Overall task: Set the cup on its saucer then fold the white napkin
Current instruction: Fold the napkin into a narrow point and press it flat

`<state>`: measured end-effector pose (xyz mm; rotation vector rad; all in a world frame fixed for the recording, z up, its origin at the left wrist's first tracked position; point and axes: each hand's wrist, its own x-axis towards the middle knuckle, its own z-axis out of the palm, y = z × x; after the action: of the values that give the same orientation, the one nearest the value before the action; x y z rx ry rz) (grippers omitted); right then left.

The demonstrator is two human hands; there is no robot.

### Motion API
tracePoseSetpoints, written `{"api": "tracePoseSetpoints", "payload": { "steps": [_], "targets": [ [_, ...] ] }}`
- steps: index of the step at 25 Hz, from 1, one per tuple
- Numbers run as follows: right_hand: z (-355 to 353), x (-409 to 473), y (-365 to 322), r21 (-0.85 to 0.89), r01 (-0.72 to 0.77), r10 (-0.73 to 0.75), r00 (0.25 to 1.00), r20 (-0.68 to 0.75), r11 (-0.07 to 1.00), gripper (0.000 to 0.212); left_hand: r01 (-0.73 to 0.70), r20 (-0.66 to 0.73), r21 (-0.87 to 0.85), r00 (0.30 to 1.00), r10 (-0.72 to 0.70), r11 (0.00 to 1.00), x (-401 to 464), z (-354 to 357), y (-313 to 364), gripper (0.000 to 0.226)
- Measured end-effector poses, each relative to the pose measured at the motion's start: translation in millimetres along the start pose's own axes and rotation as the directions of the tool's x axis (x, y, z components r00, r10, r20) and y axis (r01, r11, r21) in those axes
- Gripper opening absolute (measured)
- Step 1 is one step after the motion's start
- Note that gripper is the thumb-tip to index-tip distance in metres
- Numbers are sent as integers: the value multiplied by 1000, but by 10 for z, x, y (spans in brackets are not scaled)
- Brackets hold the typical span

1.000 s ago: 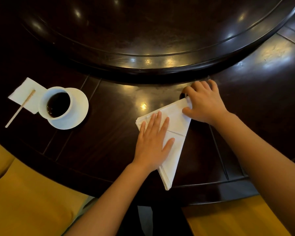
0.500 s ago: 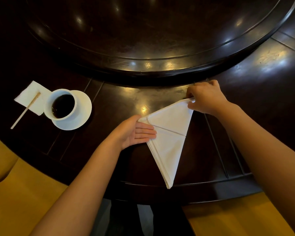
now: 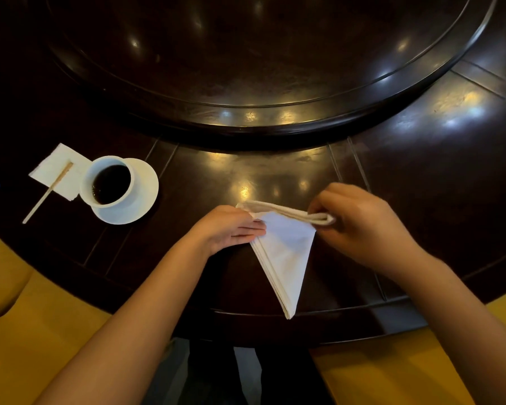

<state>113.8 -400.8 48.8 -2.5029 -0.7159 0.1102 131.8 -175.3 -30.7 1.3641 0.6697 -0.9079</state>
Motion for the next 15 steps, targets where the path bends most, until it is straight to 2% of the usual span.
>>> {"api": "tracePoseSetpoints", "payload": {
  "steps": [2, 4, 6, 9, 11, 15],
  "targets": [
    [60, -124, -80, -4, 29, -29, 1000, -3, 1000, 12, -22, -91, -2, 996, 21, 1000, -4, 45, -38, 14],
    [134, -207, -113, 9, 43, -43, 999, -11, 999, 14, 25, -157, -20, 987, -28, 999, -5, 48, -67, 21],
    [204, -258, -137, 15, 53, -53, 999, -12, 998, 16, 78, -117, -135, 989, -94, 988, -6, 17, -85, 29],
    [307, -309, -198, -10, 119, -119, 993, 6, 993, 16, 95, -76, -278, 990, -121, 956, -15, -43, -85, 34],
    [398, -356, -240, -39, 201, -199, 979, 52, 979, 13, 72, -147, -241, 983, -109, 968, -12, -45, -56, 31],
    [618, -536, -276, -107, 303, -283, 944, 168, 947, 8, 1, -289, 21, 957, 5, 1000, 19, 23, 47, 13]
  ]
}}
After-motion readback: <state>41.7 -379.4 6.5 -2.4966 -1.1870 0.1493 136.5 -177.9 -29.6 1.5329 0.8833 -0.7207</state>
